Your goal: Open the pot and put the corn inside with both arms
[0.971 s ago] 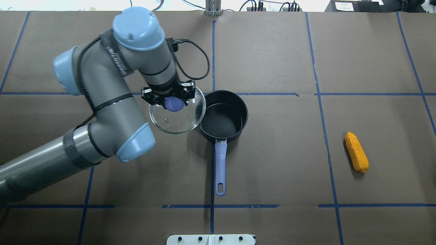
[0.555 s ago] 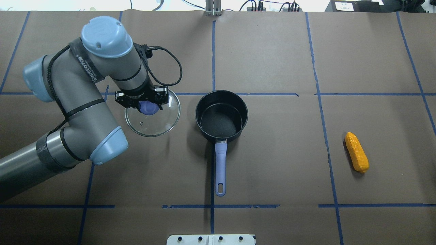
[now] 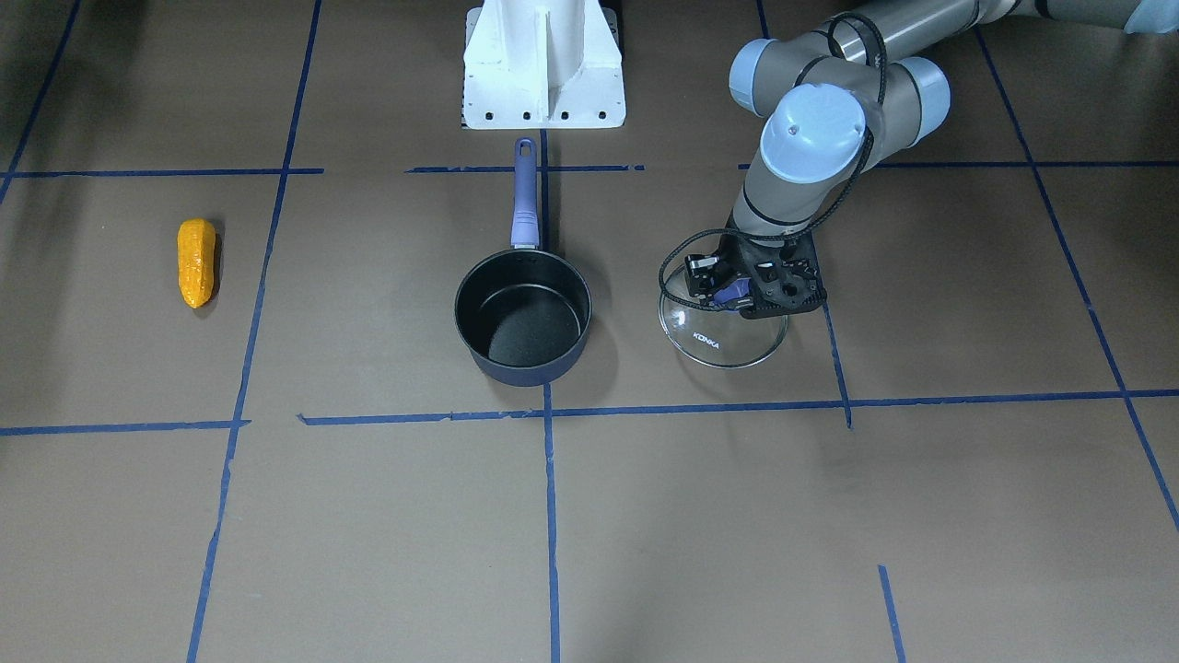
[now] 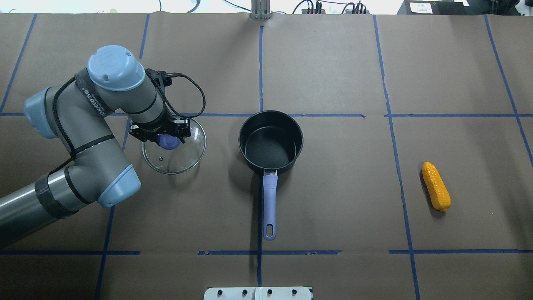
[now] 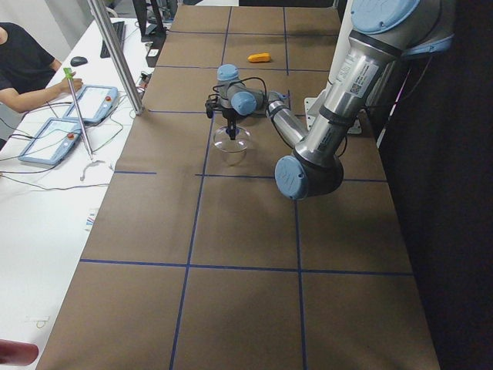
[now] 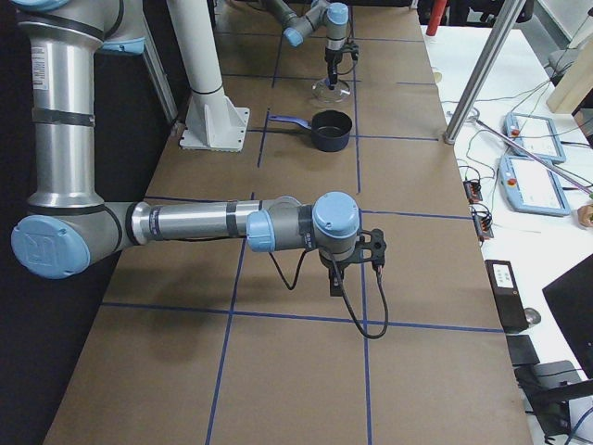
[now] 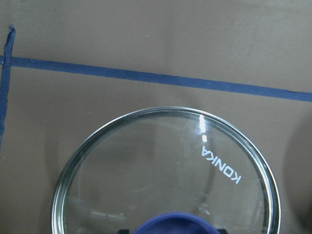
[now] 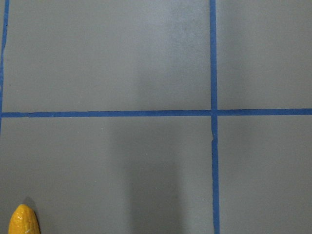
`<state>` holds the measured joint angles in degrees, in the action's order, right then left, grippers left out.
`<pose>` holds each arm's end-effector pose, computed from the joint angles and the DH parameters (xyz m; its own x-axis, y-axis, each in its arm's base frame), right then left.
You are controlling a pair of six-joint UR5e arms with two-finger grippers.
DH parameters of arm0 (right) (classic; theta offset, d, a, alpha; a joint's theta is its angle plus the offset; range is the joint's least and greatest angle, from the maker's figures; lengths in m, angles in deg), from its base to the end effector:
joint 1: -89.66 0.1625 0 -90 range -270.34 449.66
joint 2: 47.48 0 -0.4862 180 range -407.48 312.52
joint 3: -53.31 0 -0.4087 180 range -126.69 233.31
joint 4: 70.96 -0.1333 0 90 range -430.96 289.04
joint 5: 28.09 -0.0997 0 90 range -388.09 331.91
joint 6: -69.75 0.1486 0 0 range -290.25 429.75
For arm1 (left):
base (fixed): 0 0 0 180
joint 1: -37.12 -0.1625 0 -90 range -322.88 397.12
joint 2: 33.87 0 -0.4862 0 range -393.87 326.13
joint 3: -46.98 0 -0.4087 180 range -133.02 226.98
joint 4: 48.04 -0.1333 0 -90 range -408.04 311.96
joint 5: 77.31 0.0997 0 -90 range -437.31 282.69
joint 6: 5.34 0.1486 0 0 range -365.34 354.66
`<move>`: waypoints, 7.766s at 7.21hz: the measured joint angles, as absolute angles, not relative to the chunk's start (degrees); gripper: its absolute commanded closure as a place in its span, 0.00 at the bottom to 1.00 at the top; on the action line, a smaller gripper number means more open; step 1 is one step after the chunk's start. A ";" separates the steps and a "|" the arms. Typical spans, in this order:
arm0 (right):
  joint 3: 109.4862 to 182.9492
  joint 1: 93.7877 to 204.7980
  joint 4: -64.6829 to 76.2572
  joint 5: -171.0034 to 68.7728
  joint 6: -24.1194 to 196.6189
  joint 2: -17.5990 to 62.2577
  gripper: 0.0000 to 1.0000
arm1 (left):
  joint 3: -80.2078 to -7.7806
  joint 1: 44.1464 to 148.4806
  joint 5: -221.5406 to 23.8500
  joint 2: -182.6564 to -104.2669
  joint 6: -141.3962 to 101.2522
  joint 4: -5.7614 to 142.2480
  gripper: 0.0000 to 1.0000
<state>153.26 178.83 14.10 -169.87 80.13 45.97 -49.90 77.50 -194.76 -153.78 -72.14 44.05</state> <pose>0.0094 -0.4930 0.6719 0.6088 0.0145 0.7932 -0.0971 0.9937 0.0564 0.5142 -0.5224 0.3793 0.6847 -0.1234 -0.7183 0.0922 0.9923 -0.0826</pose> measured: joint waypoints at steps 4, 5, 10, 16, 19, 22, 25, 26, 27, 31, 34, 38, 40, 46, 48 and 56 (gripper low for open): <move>154.34 168.46 -2.23 -168.85 104.92 45.95 0.00 | -49.92 77.40 -194.82 -151.26 -72.14 44.42 0.79; 154.90 166.17 -3.10 -167.51 107.61 45.87 0.00 | -49.93 77.39 -194.85 -150.95 -72.14 44.42 0.72; 158.94 155.01 -3.55 -159.12 121.19 42.99 0.00 | -49.59 76.94 -194.83 -149.75 -72.04 44.42 0.00; 159.13 145.97 -3.92 -151.09 126.79 41.36 0.00 | -51.93 77.11 -196.70 -149.41 -70.74 43.52 0.00; 160.14 138.99 -6.11 -148.25 128.35 44.64 0.00 | -56.08 78.89 -198.91 -149.94 -70.67 38.57 0.00; 160.75 133.09 -6.38 -147.13 128.38 47.87 0.00 | -58.44 80.93 -200.87 -150.13 -70.65 36.18 0.00; 159.94 131.44 -6.26 -146.86 128.37 49.13 0.20 | -58.90 81.47 -201.11 -150.15 -70.64 36.30 0.00; 159.64 131.30 -6.22 -146.74 128.39 49.18 0.63 | -58.92 81.57 -201.14 -150.15 -70.64 36.37 0.00; 159.48 131.28 -6.20 -146.69 128.41 49.15 0.87 | -58.96 81.76 -201.15 -150.15 -70.64 36.43 0.00; 161.24 131.80 -6.15 -146.79 128.31 49.18 1.00 | -59.89 83.31 -202.34 -150.08 -70.43 36.36 0.00; 166.81 134.87 -1.40 -147.62 128.15 47.09 1.00 | -61.49 85.88 -203.54 -148.38 -64.78 36.04 0.00; 169.16 134.50 21.29 -147.37 131.21 23.48 0.99 | -63.23 92.28 -203.94 -139.34 -47.80 36.25 0.00; 162.36 130.33 26.76 -144.11 138.44 9.60 0.99 | -62.41 96.12 -204.00 -136.62 -39.53 36.21 0.00; 146.43 123.76 22.12 -137.63 146.42 -3.42 0.11 | -59.94 98.83 -205.05 -135.24 -33.29 36.62 0.00; 145.64 123.63 20.99 -137.62 146.49 -3.33 0.01 | -59.85 99.58 -205.12 -134.97 -32.32 36.61 0.00; 158.25 133.69 20.82 -142.73 133.98 10.93 0.01 | -54.99 111.72 -210.52 -128.58 -11.84 36.40 0.00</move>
